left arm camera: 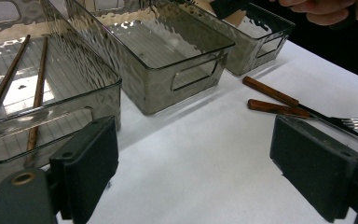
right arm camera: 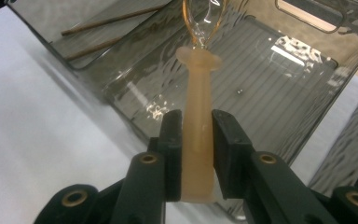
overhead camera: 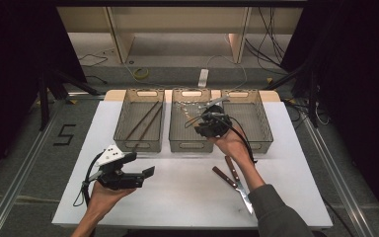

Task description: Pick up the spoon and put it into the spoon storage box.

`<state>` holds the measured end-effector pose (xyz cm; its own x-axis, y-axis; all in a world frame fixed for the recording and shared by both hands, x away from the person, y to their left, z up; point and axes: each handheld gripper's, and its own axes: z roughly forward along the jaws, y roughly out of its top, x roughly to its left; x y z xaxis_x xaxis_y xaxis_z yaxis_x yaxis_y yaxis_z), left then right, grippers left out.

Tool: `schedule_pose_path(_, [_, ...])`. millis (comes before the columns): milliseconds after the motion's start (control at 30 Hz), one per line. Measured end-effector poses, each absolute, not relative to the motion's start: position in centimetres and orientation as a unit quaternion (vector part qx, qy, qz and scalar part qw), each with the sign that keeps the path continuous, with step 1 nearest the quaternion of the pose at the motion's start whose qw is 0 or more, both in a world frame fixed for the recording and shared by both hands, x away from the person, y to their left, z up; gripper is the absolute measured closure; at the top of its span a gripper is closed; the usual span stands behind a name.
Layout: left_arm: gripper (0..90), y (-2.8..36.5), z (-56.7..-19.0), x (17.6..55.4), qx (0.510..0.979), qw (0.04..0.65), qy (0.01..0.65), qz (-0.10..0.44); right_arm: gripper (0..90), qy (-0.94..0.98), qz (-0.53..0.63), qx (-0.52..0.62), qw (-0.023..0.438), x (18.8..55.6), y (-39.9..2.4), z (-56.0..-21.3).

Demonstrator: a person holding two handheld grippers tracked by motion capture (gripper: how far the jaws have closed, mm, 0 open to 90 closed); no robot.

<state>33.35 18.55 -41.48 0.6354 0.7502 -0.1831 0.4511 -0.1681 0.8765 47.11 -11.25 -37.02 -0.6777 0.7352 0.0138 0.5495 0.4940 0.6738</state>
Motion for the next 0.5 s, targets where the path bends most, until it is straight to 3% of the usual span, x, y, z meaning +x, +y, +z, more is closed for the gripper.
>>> schedule_pose_path(267, [14.6, 18.6, -41.4, 33.3, 0.747, 0.509, 0.399, 0.153, 75.0, 0.848, 0.333, 0.387, 0.143, 48.5, -10.4, -37.0])
schedule_pose_path(500, [14.6, 18.7, -41.4, 33.3, 0.745, 0.511, 0.399, 0.157, 75.0, 0.838, 0.339, 0.411, 0.119, 49.9, -10.5, -37.4])
